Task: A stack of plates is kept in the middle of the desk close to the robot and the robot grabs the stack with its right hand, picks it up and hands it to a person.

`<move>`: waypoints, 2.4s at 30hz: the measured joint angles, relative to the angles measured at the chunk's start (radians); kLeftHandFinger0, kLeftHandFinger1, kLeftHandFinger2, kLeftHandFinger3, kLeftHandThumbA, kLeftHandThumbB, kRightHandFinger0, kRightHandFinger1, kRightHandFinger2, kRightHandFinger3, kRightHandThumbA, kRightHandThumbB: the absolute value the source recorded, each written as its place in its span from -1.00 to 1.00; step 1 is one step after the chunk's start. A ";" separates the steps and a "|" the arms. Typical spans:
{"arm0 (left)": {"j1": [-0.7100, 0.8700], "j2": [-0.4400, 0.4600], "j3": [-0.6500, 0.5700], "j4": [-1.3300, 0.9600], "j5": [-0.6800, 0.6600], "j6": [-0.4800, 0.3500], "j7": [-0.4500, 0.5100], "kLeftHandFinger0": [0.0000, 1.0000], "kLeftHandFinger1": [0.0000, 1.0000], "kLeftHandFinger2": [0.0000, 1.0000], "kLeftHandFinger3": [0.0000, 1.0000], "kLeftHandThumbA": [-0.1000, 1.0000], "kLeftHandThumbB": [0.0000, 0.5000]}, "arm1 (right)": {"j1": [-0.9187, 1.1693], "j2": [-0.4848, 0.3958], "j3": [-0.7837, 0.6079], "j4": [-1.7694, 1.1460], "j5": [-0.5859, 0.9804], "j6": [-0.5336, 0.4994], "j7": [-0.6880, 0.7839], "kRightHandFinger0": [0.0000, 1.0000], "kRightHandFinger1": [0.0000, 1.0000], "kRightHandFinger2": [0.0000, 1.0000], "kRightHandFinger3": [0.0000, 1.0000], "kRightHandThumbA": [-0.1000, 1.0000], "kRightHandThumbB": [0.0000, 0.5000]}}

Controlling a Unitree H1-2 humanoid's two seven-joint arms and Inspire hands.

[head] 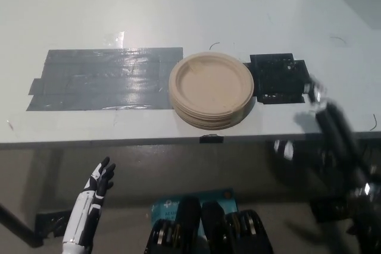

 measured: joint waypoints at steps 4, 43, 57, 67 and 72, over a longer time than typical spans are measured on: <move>-0.012 0.000 -0.001 0.000 0.000 0.000 0.000 1.00 1.00 1.00 1.00 1.00 -1.00 | -0.112 -0.046 0.041 0.088 -0.029 0.002 0.047 1.00 1.00 1.00 1.00 0.88 0.75; -0.028 -0.002 -0.017 0.000 0.006 -0.005 -0.010 1.00 1.00 1.00 1.00 1.00 -1.00 | -0.305 -0.098 0.218 0.435 -0.231 0.020 0.195 1.00 1.00 1.00 1.00 1.00 0.76; -0.025 -0.002 -0.024 0.000 0.005 -0.005 -0.010 1.00 1.00 1.00 1.00 1.00 -1.00 | -0.340 -0.069 0.224 0.510 -0.252 0.012 0.175 1.00 1.00 1.00 1.00 1.00 0.71; -0.020 -0.001 -0.030 0.000 0.006 -0.005 -0.010 1.00 1.00 1.00 1.00 1.00 -1.00 | -0.386 -0.051 0.246 0.615 -0.280 -0.016 0.107 1.00 1.00 1.00 1.00 1.00 0.75; -0.020 -0.001 -0.032 0.000 0.005 -0.006 -0.010 1.00 1.00 1.00 1.00 1.00 -1.00 | -0.407 -0.033 0.256 0.647 -0.293 -0.030 0.077 1.00 1.00 1.00 1.00 1.00 0.72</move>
